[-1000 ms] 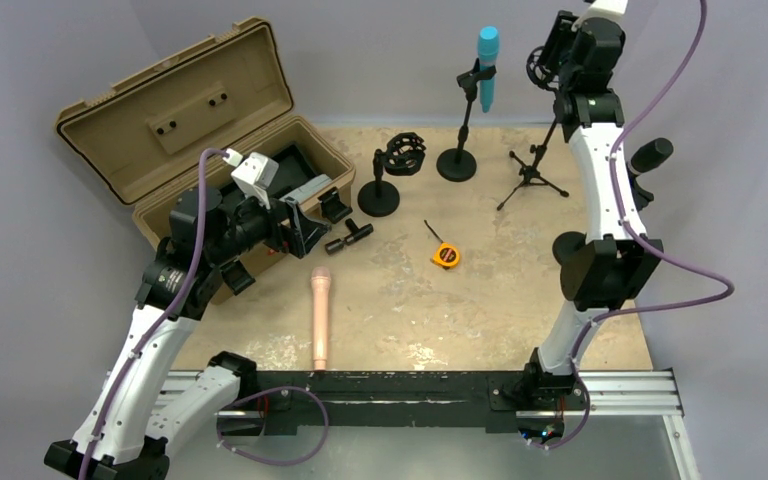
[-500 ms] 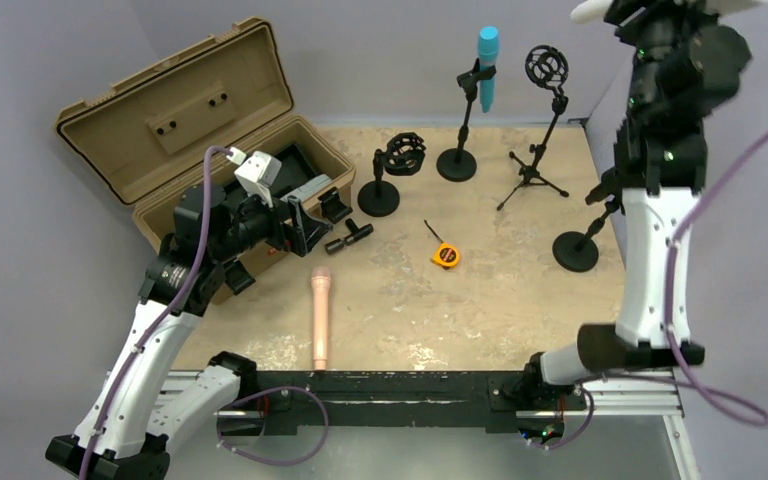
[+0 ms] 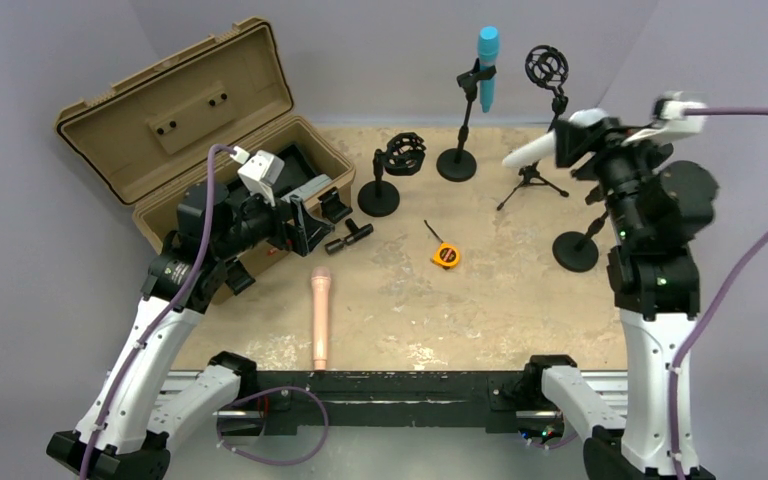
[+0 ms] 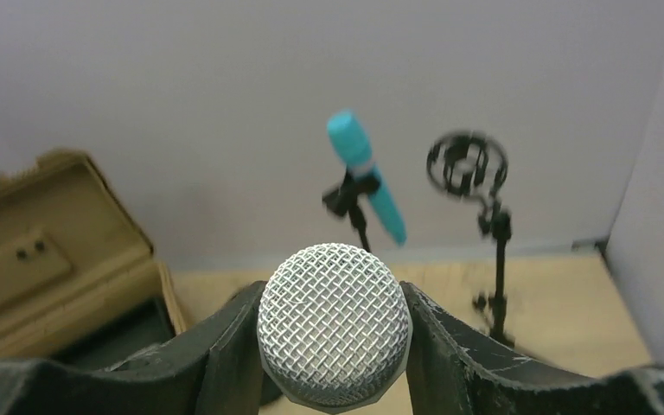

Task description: Remove the microphone from the stand

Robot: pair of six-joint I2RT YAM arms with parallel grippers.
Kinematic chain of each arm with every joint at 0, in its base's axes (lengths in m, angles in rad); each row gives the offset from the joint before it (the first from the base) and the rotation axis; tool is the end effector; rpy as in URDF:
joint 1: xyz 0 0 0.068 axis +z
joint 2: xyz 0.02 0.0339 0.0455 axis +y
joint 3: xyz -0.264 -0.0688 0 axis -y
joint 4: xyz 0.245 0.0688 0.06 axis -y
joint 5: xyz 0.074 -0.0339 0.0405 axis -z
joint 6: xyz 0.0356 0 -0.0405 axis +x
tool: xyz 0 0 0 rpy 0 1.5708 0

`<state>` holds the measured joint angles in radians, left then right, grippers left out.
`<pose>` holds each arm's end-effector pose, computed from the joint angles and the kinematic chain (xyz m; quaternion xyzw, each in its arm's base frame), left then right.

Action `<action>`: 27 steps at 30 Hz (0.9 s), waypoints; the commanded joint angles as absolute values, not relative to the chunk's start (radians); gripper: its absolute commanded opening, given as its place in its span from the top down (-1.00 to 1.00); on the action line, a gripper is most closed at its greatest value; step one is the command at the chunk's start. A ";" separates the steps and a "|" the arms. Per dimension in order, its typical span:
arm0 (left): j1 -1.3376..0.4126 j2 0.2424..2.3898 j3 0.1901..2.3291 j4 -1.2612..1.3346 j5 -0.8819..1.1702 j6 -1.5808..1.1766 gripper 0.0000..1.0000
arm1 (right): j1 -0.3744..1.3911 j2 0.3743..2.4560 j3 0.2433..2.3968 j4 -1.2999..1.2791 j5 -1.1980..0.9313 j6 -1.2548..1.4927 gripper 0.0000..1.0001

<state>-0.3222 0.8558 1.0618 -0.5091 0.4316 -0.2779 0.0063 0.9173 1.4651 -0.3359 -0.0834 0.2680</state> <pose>0.1622 -0.0698 0.3900 0.1442 0.7841 -0.3358 0.5017 0.1444 0.0039 0.5249 0.0498 0.6267 0.1322 0.7664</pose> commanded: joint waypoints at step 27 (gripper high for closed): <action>-0.340 0.894 1.077 -0.501 0.382 -0.259 -0.79 | 0.816 1.391 0.853 0.222 -0.474 0.704 1.00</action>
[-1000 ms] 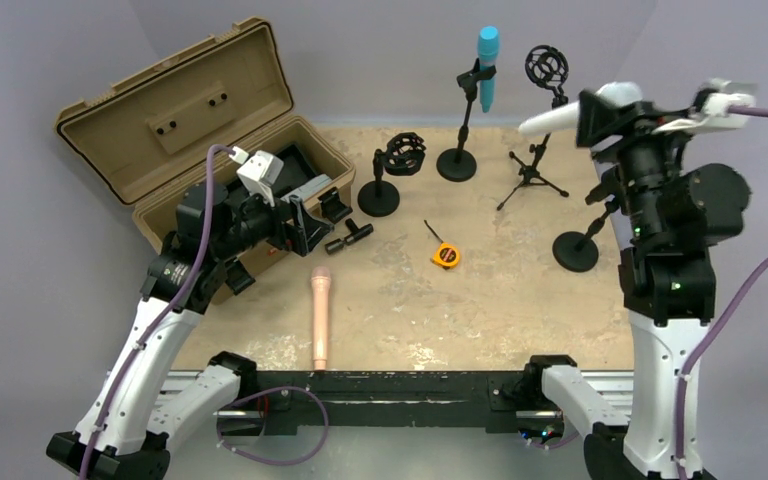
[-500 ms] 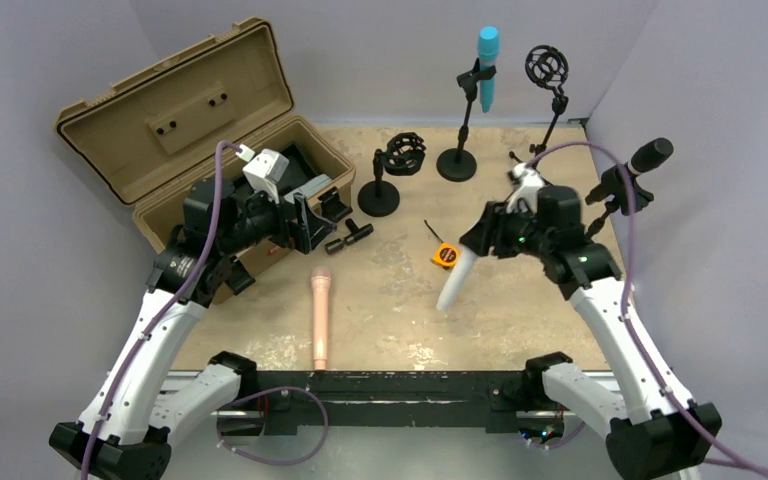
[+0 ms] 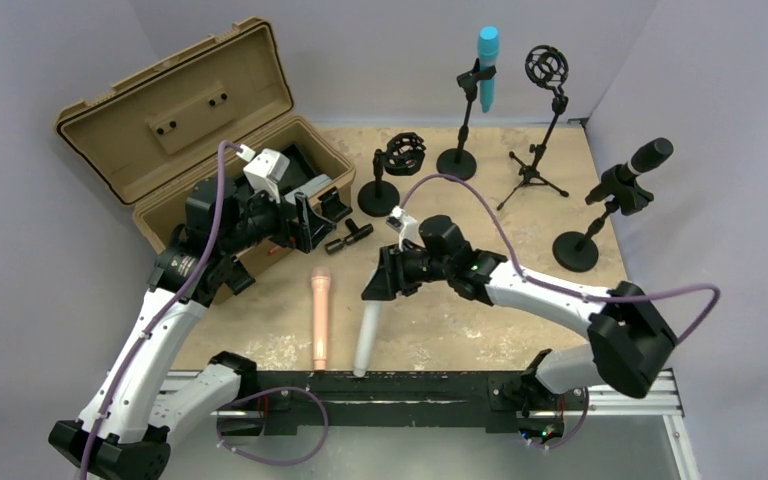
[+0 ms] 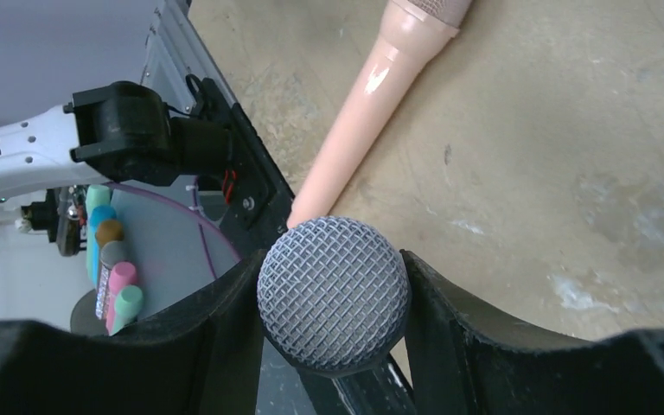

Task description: Remove the microphone from the stand

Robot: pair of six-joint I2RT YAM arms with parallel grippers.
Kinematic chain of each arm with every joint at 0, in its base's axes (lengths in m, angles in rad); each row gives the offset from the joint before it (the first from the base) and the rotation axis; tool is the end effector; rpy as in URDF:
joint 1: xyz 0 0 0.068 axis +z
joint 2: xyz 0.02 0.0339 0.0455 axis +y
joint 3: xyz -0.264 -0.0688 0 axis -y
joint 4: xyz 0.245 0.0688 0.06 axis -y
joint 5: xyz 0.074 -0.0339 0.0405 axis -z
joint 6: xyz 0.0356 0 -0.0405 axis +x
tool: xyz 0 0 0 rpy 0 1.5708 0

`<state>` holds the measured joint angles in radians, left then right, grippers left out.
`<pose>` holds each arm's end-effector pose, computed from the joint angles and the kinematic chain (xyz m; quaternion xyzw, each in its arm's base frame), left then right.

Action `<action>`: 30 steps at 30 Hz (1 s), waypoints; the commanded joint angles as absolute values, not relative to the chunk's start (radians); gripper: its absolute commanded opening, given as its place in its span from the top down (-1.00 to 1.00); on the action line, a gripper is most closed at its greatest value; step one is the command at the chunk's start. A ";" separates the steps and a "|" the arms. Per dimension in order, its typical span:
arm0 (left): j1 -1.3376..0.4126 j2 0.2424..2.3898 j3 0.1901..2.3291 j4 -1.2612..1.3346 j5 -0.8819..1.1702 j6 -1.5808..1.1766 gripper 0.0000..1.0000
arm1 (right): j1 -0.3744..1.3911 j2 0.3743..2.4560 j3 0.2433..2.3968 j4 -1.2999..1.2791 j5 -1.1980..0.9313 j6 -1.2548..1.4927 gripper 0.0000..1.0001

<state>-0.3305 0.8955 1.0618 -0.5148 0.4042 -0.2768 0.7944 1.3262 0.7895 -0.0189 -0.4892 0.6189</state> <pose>0.1723 -0.0739 0.3828 0.1367 0.7989 -0.3250 0.4873 0.1891 0.2164 0.2403 -0.1916 0.8343 0.4672 0.2213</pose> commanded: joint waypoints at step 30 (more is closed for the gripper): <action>-0.388 0.908 1.093 -0.537 0.336 -0.236 -0.79 | 0.877 1.853 0.937 0.531 -0.149 0.919 0.34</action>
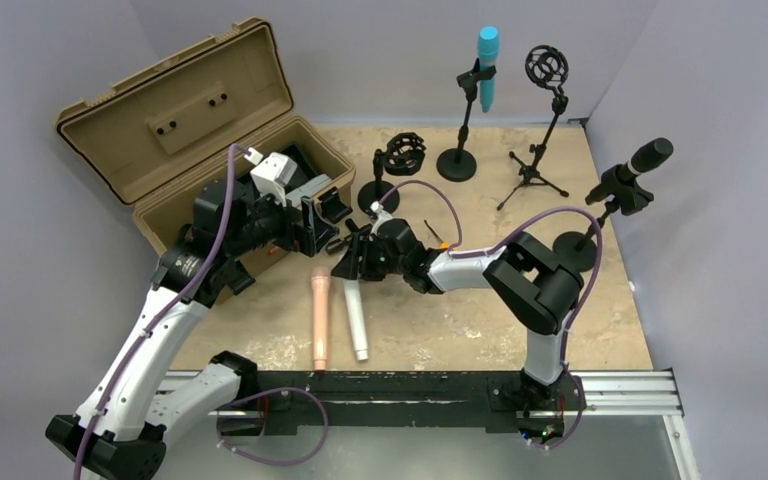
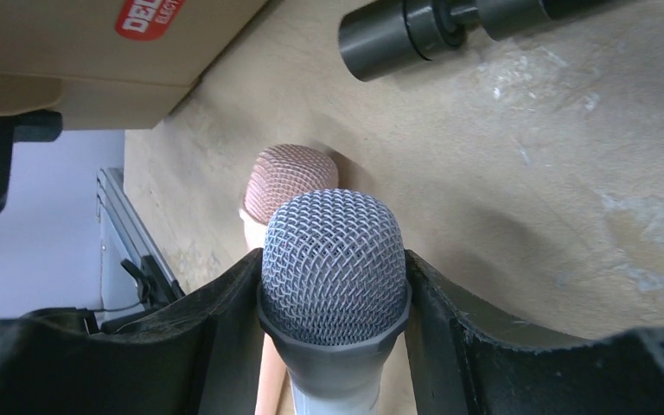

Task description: Remove the microphone from the stand

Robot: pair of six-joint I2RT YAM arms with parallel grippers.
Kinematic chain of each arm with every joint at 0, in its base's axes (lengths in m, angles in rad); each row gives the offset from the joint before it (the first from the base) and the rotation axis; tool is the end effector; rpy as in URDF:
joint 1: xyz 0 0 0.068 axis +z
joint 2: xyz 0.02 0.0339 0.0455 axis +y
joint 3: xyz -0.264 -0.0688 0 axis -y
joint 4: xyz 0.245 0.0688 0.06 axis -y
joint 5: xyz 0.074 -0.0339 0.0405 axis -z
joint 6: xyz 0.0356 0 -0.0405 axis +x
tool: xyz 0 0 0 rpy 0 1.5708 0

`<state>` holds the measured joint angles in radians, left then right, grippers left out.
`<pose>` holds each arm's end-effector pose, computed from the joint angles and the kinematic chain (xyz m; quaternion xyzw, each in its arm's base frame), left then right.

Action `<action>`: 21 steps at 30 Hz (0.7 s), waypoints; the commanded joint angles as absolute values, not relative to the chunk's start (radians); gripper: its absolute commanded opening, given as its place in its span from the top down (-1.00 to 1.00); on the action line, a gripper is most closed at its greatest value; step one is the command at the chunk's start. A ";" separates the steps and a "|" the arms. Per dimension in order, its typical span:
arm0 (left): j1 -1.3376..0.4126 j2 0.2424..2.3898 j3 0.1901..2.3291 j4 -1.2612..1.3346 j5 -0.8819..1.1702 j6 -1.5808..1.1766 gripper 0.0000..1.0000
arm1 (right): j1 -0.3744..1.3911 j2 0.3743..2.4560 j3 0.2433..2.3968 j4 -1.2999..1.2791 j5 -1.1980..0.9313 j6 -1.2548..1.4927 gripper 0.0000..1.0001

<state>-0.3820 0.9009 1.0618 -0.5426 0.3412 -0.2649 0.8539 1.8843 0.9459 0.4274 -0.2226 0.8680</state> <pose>0.1701 -0.0812 0.3789 0.1427 0.8094 -0.3088 0.4787 0.2500 0.2988 0.1493 -0.0501 0.8579 0.4434 0.2547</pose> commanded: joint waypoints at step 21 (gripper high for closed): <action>-0.393 0.903 1.095 -0.537 0.346 -0.237 -0.79 | 0.873 1.555 0.915 0.228 0.224 0.811 -0.52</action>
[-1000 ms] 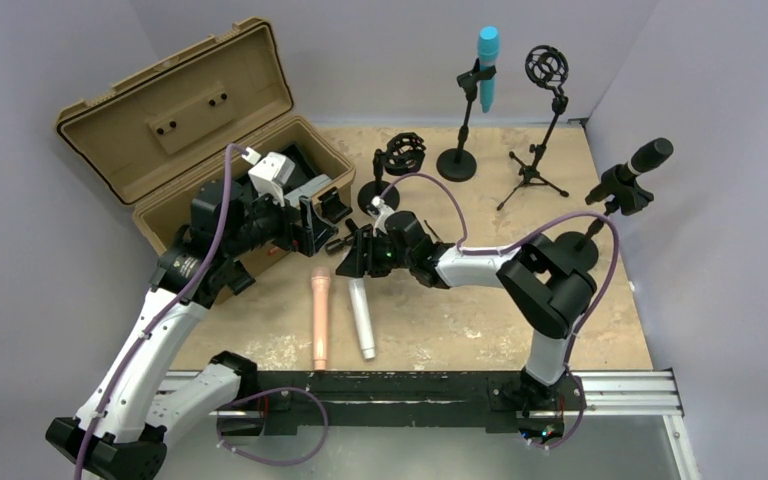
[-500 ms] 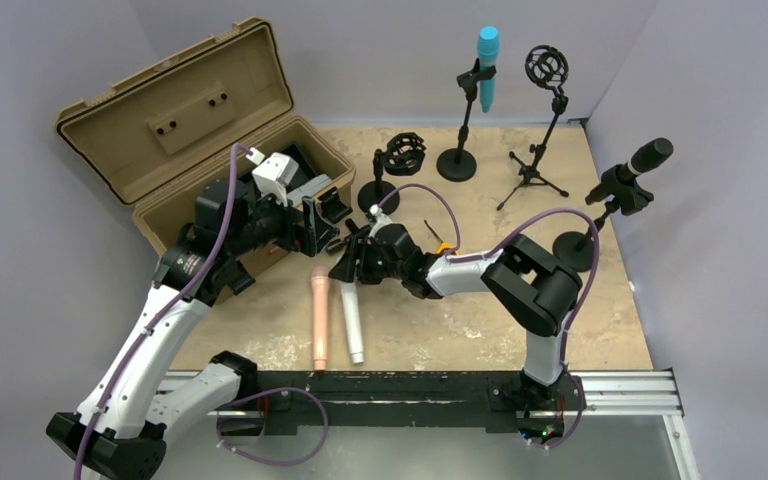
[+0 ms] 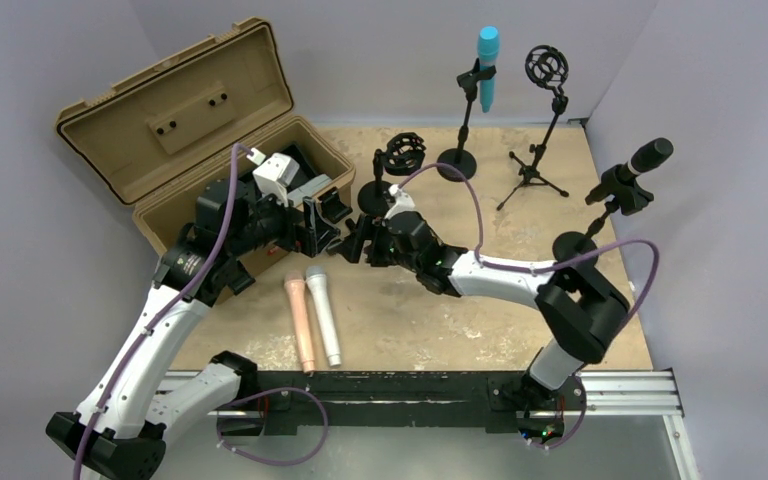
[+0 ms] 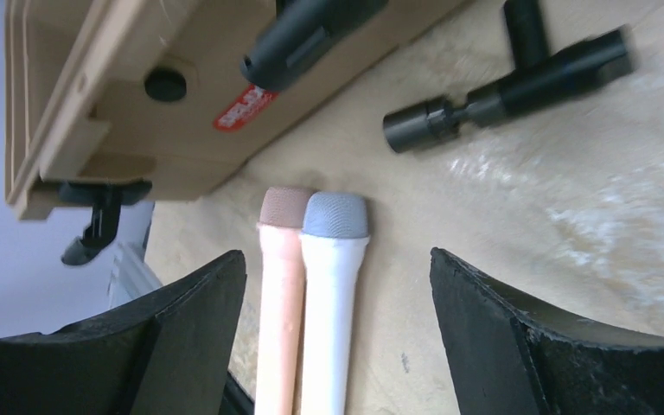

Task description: Remove the microphone from the stand

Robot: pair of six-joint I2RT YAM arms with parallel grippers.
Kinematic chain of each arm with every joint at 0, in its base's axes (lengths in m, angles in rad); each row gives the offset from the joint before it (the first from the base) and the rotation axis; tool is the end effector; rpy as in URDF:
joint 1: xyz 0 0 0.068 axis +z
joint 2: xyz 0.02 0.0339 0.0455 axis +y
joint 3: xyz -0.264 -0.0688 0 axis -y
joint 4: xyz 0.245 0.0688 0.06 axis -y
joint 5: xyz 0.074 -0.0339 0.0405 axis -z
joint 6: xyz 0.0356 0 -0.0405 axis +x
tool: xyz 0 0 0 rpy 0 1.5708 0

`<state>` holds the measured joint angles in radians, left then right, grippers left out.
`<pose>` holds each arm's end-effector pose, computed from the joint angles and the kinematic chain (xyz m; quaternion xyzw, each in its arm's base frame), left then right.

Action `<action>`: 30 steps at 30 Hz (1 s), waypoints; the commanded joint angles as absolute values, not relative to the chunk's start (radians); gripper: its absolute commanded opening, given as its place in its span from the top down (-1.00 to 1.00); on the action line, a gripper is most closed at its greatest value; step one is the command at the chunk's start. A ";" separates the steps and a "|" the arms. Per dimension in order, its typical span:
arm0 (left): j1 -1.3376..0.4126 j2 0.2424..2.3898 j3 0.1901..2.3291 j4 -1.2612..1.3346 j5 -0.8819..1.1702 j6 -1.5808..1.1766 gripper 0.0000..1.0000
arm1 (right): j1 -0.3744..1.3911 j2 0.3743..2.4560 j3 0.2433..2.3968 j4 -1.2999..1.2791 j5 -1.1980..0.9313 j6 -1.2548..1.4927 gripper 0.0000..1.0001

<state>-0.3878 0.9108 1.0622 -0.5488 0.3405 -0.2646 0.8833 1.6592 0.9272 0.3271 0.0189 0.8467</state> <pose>0.1718 -0.0830 0.3767 0.1441 0.8134 -0.3085 0.4716 0.2330 0.2827 0.2142 -0.0101 0.8348 0.4138 0.3631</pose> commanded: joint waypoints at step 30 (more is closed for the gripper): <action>-0.405 0.887 1.094 -0.533 0.350 -0.238 -0.79 | 0.293 1.906 1.530 -0.350 1.132 1.078 -0.91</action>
